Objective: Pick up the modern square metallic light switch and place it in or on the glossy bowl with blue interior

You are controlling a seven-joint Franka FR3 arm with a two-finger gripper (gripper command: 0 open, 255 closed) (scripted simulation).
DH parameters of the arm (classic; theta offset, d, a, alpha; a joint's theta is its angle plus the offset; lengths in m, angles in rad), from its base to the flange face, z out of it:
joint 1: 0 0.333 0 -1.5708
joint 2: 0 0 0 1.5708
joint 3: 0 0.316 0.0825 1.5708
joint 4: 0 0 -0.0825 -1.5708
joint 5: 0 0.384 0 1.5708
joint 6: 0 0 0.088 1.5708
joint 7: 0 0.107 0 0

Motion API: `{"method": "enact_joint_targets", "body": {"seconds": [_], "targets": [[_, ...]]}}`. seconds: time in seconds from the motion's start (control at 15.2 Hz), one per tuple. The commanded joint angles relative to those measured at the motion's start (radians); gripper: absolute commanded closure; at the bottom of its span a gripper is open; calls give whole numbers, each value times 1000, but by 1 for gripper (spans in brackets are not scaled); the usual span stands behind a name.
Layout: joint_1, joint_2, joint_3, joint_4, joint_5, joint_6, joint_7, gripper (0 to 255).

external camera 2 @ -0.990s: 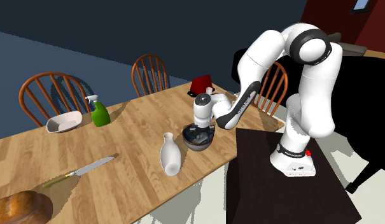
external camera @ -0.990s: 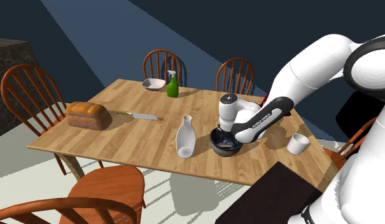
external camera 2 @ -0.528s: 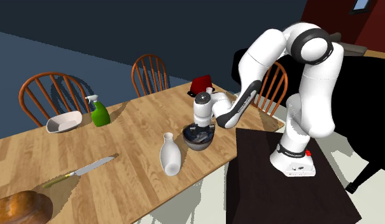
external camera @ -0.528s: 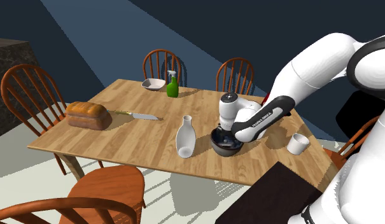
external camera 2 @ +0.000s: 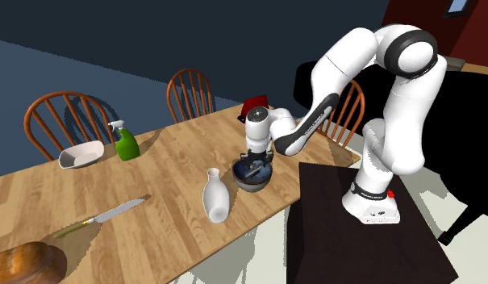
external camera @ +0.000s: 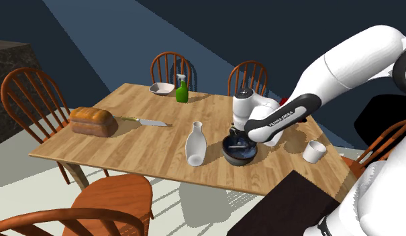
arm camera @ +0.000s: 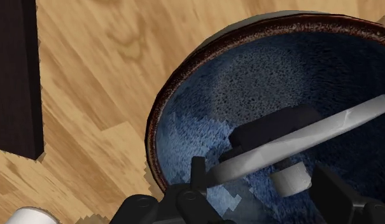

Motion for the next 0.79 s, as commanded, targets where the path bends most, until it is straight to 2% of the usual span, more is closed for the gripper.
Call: {"method": "enact_joint_targets", "body": {"seconds": [0.0, 0.73], "targets": [[1, -25, 1, 4, 12, -28, -17, 255], [10, -146, 9, 38, 64, -176, -85, 255]]}}
